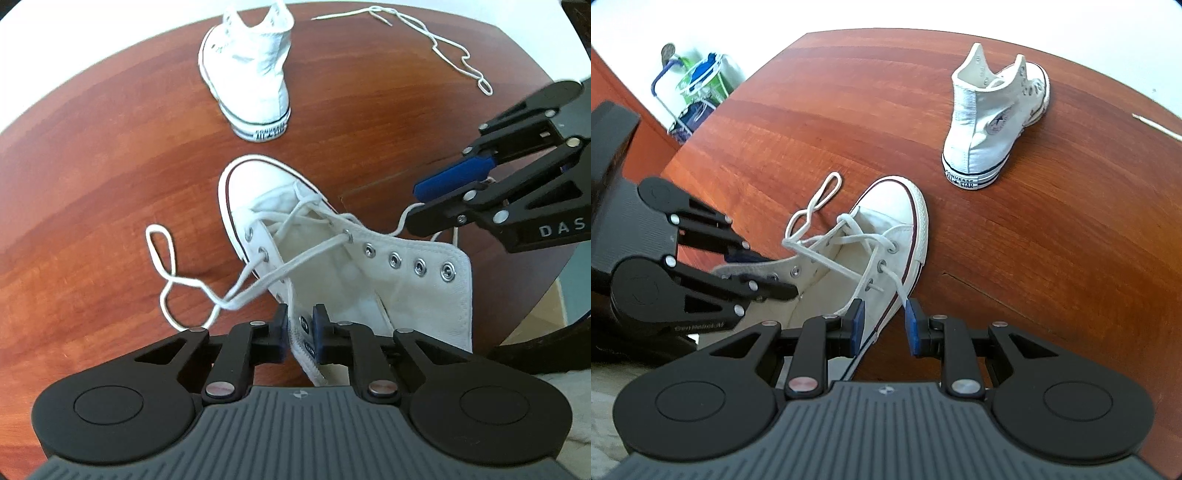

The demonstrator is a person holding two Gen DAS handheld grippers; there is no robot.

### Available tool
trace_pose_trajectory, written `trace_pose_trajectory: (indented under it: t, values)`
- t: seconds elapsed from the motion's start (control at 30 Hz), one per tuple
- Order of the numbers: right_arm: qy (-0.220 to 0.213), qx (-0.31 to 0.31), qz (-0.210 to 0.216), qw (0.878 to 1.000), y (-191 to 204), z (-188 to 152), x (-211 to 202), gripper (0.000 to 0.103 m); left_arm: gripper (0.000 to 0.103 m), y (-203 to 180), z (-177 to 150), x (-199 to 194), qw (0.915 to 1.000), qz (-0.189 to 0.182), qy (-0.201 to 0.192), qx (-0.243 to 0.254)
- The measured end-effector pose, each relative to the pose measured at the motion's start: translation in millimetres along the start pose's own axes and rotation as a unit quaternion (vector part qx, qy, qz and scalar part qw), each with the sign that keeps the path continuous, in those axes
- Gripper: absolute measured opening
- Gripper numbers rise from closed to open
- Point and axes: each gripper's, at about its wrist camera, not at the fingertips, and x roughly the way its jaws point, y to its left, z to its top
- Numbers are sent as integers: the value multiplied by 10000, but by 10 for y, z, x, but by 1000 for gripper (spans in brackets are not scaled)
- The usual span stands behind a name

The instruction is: Lace up shoes with both hands

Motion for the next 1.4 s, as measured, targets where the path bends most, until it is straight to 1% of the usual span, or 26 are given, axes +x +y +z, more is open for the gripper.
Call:
trace_pose_trajectory:
  t: [0.03,0.07,0.23,0.33,0.47,0.57,0.67,0.93,1.03,1.13,1.17,1.23,1.4]
  values:
    - [-6,-65,4,10000,18,-11,9,25,13,-6,-3,0,10000,61,-14,46]
    - [-12,-125,10,9999,36,-21,17,25,13,-14,-8,-4,9997,211,-36,147]
    - [-77,-498,22,9987,119,-49,62,25,13,53,-20,-2,9983,561,-63,162]
    - [-37,-885,-43,9961,171,-54,130,24,13,83,-20,6,9983,565,-14,165]
    - [19,-1492,-55,9888,225,-45,243,23,13,72,-28,6,9981,570,20,212]
    - [19,-1911,-23,9816,256,-35,315,19,13,21,-50,30,9975,623,70,313]
    - [86,-2181,82,9759,256,-14,378,15,12,23,-69,47,9978,595,107,275]
    - [282,-2658,264,9633,290,97,528,13,12,28,-109,61,9983,518,137,242]
    - [365,-2779,315,9594,317,112,564,8,12,40,-116,71,9985,483,158,204]
    - [421,-2864,317,9567,349,129,612,6,13,45,-123,73,9987,451,174,188]
    - [443,-2887,313,9559,359,138,625,2,13,44,-126,79,9987,445,179,191]
    - [474,-2898,274,9555,370,145,629,2,13,47,-134,93,9987,425,199,186]
    - [588,-2735,141,9600,377,140,622,2,14,90,-167,105,9991,362,203,120]
